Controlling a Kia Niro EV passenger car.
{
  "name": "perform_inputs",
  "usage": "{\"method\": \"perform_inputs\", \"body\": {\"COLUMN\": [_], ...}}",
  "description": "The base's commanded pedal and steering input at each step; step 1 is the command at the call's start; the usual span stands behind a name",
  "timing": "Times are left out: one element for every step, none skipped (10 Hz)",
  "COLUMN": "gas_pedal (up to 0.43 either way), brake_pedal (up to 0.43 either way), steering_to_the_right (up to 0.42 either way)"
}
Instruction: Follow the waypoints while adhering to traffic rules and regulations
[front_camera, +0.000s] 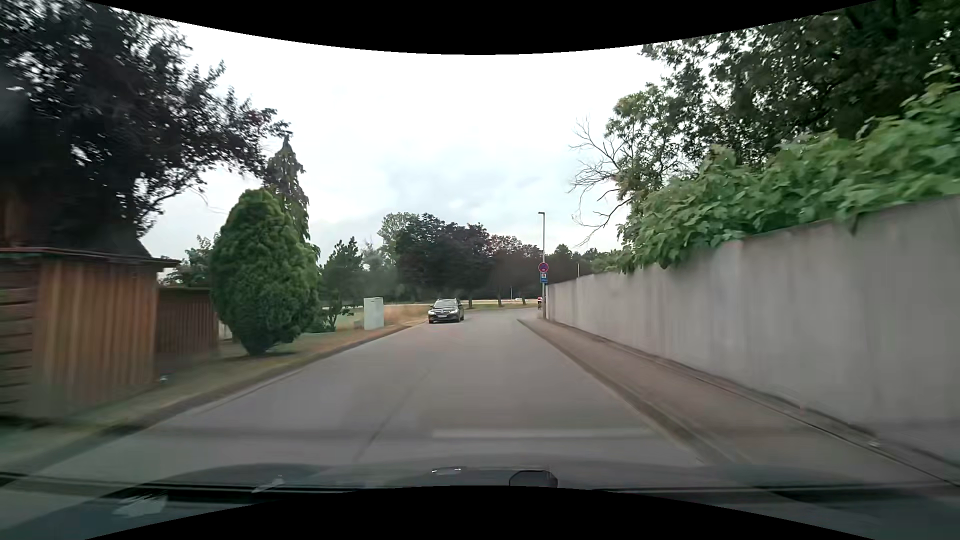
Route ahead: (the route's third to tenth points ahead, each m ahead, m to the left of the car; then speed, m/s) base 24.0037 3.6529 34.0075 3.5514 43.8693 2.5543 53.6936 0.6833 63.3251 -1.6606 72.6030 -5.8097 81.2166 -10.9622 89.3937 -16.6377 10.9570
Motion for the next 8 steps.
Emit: {"method": "perform_inputs", "body": {"gas_pedal": [0.02,0.047,0.059,0.067,0.079,0.087,0.087,0.087], "brake_pedal": [0.0,0.0,0.0,0.0,0.0,0.0,0.0,0.0], "steering_to_the_right": [0.0,0.0,0.0,0.0,-0.001,-0.001,-0.002,-0.005]}}
